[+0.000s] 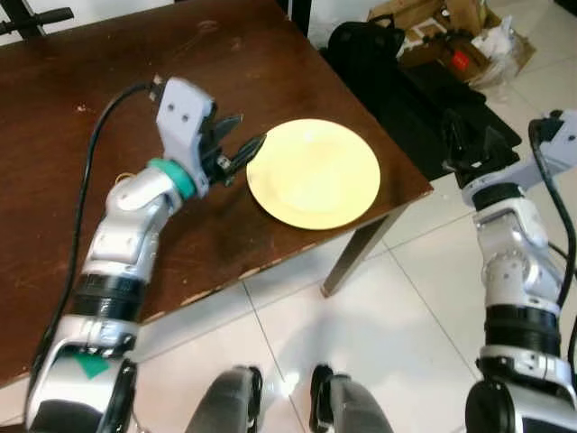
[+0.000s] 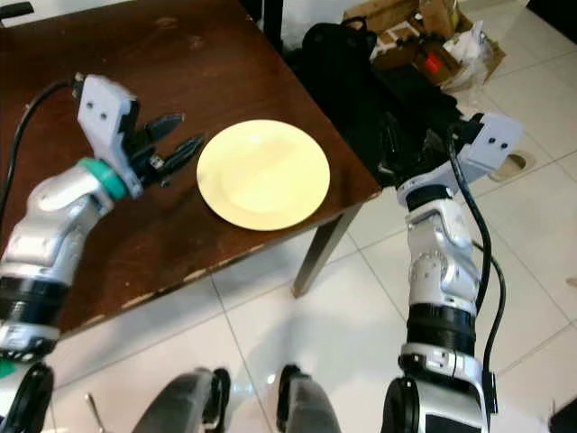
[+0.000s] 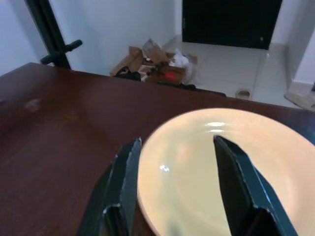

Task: Setting the table

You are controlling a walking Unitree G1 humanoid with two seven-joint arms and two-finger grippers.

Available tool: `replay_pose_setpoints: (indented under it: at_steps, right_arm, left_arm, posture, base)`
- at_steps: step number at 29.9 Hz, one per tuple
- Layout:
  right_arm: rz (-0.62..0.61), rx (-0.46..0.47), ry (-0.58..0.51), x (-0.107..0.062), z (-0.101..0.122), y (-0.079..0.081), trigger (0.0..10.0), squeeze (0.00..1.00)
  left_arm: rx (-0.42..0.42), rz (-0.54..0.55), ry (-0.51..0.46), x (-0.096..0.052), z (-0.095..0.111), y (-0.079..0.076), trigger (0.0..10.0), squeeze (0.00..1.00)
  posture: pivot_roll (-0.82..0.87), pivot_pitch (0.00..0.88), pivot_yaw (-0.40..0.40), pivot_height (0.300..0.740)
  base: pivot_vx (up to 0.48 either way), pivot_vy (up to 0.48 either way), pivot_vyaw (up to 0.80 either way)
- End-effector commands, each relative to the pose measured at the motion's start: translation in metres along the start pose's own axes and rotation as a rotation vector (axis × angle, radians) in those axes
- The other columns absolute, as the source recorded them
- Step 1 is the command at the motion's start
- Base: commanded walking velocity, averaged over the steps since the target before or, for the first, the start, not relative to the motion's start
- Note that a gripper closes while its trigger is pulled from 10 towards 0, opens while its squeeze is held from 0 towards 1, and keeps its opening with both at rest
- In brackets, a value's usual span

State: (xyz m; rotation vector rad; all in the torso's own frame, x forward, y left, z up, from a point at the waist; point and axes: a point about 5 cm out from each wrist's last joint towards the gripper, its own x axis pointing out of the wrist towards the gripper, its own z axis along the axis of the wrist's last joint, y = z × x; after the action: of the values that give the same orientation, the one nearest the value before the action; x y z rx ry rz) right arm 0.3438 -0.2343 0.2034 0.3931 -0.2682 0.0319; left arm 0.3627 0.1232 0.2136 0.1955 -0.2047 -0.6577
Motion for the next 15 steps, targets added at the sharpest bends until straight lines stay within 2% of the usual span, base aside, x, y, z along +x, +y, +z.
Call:
replay_pose_setpoints:
  at_steps: [1,2,3,6,9,13,15]
  right_arm:
    - [-0.008,-0.001,0.013,0.0,-0.004,-0.002,10.0,0.0]
    - [-0.005,0.003,0.016,0.0,-0.005,-0.001,10.0,0.0]
    - [0.006,0.015,0.025,0.002,-0.008,0.003,10.0,0.0]
    - [0.02,0.018,0.035,0.003,-0.011,0.007,10.0,0.0]
    - [0.035,0.023,0.039,0.003,-0.013,0.012,10.0,0.0]
    - [0.041,0.029,0.043,0.003,-0.016,0.015,10.0,0.0]
    - [0.042,0.031,0.044,0.002,-0.017,0.015,10.0,0.0]
  left_arm:
    - [0.027,-0.019,0.075,0.004,-0.019,-0.011,10.0,0.0]
    - [0.044,-0.034,0.098,0.008,-0.024,-0.018,10.0,0.0]
    - [0.063,-0.056,0.147,0.016,-0.036,-0.031,10.0,0.0]
    - [0.092,-0.052,0.203,0.02,-0.046,-0.037,10.0,0.0]
    - [0.12,-0.008,0.25,0.024,-0.053,-0.037,10.0,0.0]
    - [0.125,0.078,0.274,0.027,-0.056,-0.028,10.0,0.0]
    - [0.103,0.135,0.309,0.023,-0.064,-0.021,10.0,0.0]
  posture:
    - [0.17,0.146,0.042,0.74]
    - [0.17,0.146,0.042,0.74]
    - [0.17,0.144,0.044,0.74]
    - [0.16,0.145,0.047,0.74]
    - [0.16,0.146,0.047,0.74]
    - [0.16,0.146,0.048,0.74]
    - [0.16,0.148,0.051,0.74]
  base:
    - [0.0,0.0,0.0]
    - [0.0,0.0,0.0]
    - [0.0,0.0,0.0]
    - [0.0,0.0,0.0]
    - [0.0,0.0,0.0]
    - [0.0,0.0,0.0]
    - [0.0,0.0,0.0]
